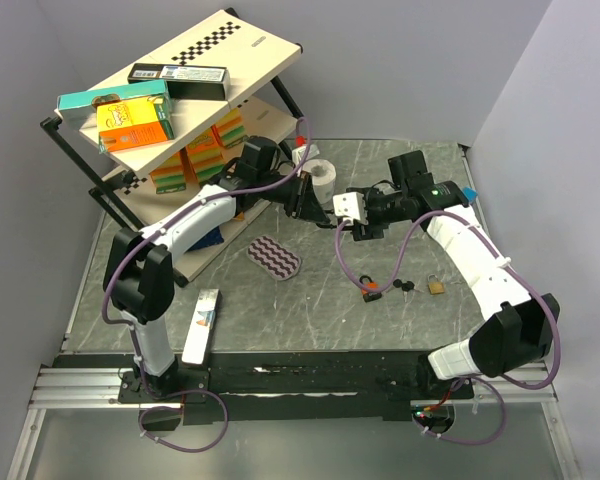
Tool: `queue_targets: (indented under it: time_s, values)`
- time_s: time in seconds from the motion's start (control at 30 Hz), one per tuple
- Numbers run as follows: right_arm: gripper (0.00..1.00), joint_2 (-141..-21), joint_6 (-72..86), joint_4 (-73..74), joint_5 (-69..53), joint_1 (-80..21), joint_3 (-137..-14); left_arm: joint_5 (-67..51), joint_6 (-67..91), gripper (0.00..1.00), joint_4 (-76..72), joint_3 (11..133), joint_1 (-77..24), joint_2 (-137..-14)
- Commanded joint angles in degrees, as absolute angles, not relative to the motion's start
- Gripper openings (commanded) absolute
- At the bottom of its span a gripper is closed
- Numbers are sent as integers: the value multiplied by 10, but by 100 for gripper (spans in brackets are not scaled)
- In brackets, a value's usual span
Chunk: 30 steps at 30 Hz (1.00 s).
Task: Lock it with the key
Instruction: Lock the lock.
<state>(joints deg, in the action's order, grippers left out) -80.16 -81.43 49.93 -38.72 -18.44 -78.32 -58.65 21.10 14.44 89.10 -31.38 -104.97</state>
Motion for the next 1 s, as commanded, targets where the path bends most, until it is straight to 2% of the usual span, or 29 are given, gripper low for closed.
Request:
queue_targets:
  time_s: [0.0,0.07,0.1,0.17,0.2,0.23,0.4,0.53,0.67,0.8,0.97]
  values:
    - [0,-766,-810,454,-414,-191,-787,-598,217,6,126,909,-316,-1049]
    - [0,-769,-800,464,-414,-192,-796,-612,225,1,120,909,-316,-1048]
    - [17,-773,-798,483,-414,-192,-804,-610,222,1,122,911,-316,-1045]
    - [61,-787,-796,539,-430,-185,-830,-609,209,1,112,903,-315,-1027]
    - [96,-794,-786,551,-438,-180,-838,-608,211,1,82,883,-311,-1017]
    - [99,-797,-775,559,-450,-165,-845,-609,216,1,62,871,-309,-998]
    - [100,-831,-731,634,-545,-99,-907,-650,229,1,11,831,-286,-969]
    - [99,-871,-738,733,-632,-48,-973,-635,82,1,123,864,-289,-953]
    - [99,-897,-795,824,-684,-33,-1002,-624,26,1,174,905,-291,-951]
    - [99,-869,-812,809,-722,-29,-953,-611,-52,1,244,935,-301,-946]
    - [99,-830,-774,709,-744,-31,-884,-590,-148,1,319,973,-319,-940]
